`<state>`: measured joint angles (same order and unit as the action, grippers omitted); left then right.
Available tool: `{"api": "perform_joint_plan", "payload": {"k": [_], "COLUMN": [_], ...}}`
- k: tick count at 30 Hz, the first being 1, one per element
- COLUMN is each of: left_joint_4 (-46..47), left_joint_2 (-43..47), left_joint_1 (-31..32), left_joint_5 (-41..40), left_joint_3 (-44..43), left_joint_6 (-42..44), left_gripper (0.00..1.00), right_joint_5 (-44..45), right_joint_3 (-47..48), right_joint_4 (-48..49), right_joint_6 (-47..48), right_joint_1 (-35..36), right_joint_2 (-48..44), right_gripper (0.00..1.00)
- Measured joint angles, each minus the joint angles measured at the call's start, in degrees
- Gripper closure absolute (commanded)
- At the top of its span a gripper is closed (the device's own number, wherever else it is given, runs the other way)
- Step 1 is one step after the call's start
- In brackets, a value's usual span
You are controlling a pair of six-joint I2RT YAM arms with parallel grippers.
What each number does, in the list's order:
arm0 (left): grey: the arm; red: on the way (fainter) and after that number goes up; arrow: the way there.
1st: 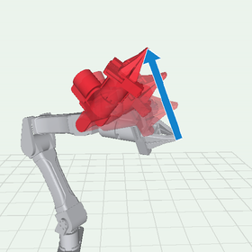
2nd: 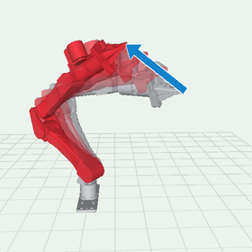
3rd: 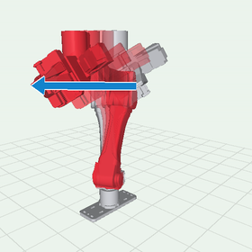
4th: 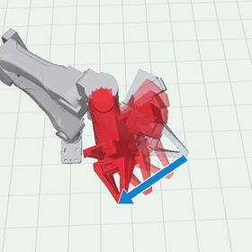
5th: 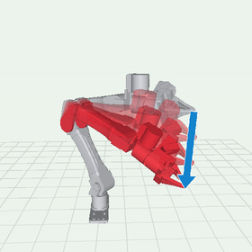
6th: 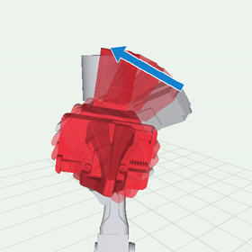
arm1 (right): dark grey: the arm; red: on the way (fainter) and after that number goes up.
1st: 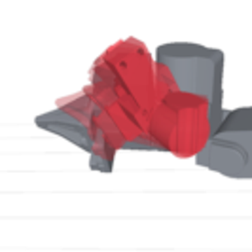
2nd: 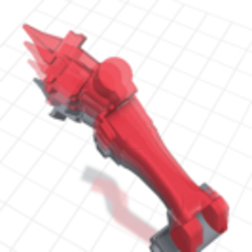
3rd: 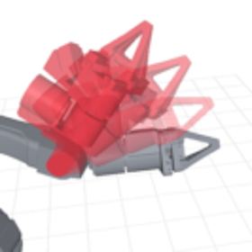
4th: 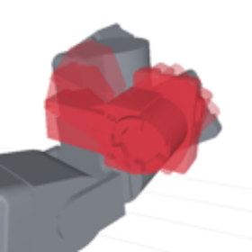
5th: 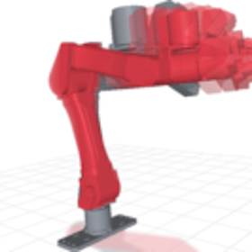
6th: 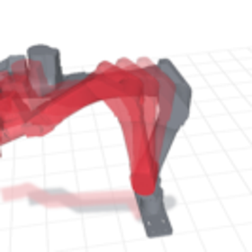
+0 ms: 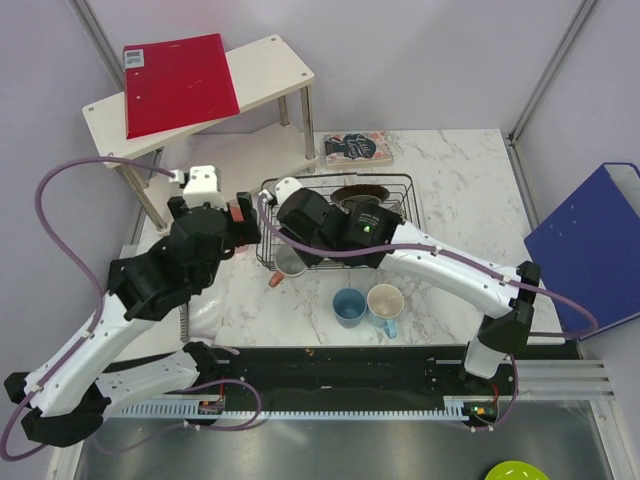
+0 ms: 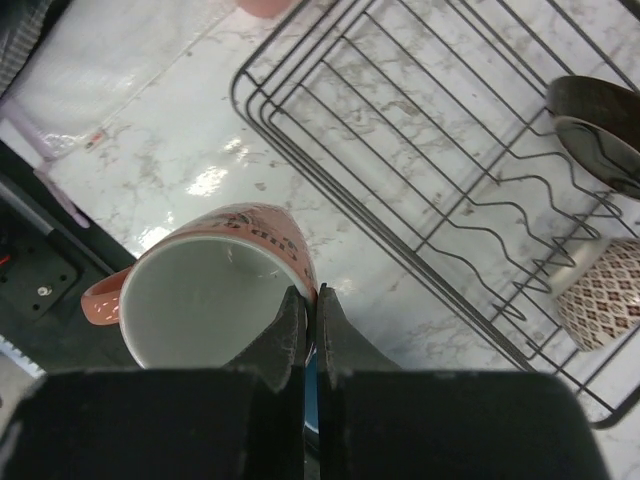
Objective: Unload the mixed dishes from the dish rack
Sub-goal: Place the cup at the center of the board.
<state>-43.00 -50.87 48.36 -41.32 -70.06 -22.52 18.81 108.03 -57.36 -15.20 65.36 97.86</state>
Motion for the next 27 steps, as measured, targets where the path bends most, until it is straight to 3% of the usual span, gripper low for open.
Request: {"api": "perform_joint_plan", "payload": {"k": [9, 16, 22, 27], "left_joint_4": [-7.76, -23.04, -31.45, -33.44], "left_joint_2": [10.45, 18.58, 19.43, 22.86], "left_joint_1": [-2.99, -3.04, -3.04, -3.04], "left_joint_5": [-13.14, -22.18, -23.19, -22.75], "left_joint_3": [1.73, 4.26, 6.03, 8.09], "left_joint_6": [-12.11, -29.88, -43.23, -49.13], "left_gripper": [0.01, 0.01, 0.01, 0.01], "right_joint_5": [-5.14, -8.92, -12.76, -15.17], "right_joint_3": [4.44, 11.30, 16.46, 18.14], "right_joint_4": [3.26, 5.31, 7.26, 8.68], "right_joint_6": [0.02, 0.72, 1.46, 1.95], "right_joint_1": [2.69, 2.51, 1.49, -0.74], "right_joint_2": [7.02, 14.34, 20.24, 24.57], "right_gripper": [1.00, 1.00, 1.00, 1.00]}}
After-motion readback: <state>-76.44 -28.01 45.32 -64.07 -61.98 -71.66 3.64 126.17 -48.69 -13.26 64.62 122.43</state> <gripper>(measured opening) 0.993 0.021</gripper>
